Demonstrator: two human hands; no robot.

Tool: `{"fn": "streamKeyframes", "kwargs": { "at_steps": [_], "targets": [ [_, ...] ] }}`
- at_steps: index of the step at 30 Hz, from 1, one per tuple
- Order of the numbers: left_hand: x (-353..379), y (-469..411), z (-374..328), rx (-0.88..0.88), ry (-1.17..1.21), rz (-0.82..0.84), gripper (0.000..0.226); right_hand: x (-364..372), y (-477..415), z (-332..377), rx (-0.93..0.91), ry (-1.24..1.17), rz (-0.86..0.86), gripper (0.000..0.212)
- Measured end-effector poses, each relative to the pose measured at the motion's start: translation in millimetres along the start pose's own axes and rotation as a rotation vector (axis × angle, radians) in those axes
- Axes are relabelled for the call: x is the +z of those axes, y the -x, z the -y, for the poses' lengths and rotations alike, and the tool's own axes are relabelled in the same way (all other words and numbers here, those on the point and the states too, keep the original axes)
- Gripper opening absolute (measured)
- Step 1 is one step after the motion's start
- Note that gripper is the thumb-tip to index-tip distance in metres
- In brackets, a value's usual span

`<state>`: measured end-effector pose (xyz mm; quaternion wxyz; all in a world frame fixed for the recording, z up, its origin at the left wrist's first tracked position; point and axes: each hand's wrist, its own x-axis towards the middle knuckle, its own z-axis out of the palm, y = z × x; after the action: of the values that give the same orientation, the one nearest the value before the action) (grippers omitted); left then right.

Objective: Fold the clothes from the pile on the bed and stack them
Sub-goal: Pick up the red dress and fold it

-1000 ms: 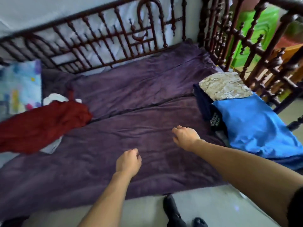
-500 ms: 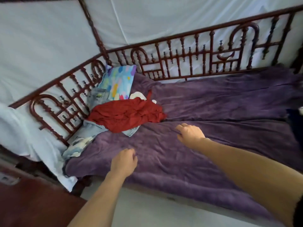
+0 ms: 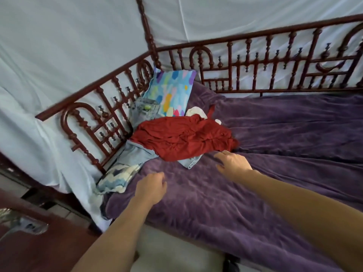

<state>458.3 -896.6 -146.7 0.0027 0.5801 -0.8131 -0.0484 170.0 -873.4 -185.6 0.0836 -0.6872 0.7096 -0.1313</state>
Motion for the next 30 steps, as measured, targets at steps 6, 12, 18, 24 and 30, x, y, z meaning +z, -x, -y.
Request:
{"fn": "streamKeyframes", "kwargs": {
  "at_steps": [6,12,18,24,30],
  "targets": [
    [10.4,-115.4,62.1,-0.009,-0.052,0.072,0.021,46.0,-109.5,4.0,0.063,-0.063,0.051,0.041],
    [21.5,-223.7,117.7,-0.013,-0.033,0.122,0.025,82.6,-200.0,17.5,0.123,-0.083,0.123,0.042],
    [46.6,-318.8,193.0,0.005,-0.030,0.235,0.027,121.2,-265.9,40.3,0.201,-0.076,0.192,0.041],
    [92.8,-435.0,272.8,0.068,-0.007,0.275,0.029,185.2,-311.0,68.2,0.388,-0.048,0.304,0.040],
    [149.4,-532.4,332.5,0.038,-0.025,0.273,0.068,257.1,-363.3,102.0,0.440,-0.040,0.409,0.040]
  ]
}}
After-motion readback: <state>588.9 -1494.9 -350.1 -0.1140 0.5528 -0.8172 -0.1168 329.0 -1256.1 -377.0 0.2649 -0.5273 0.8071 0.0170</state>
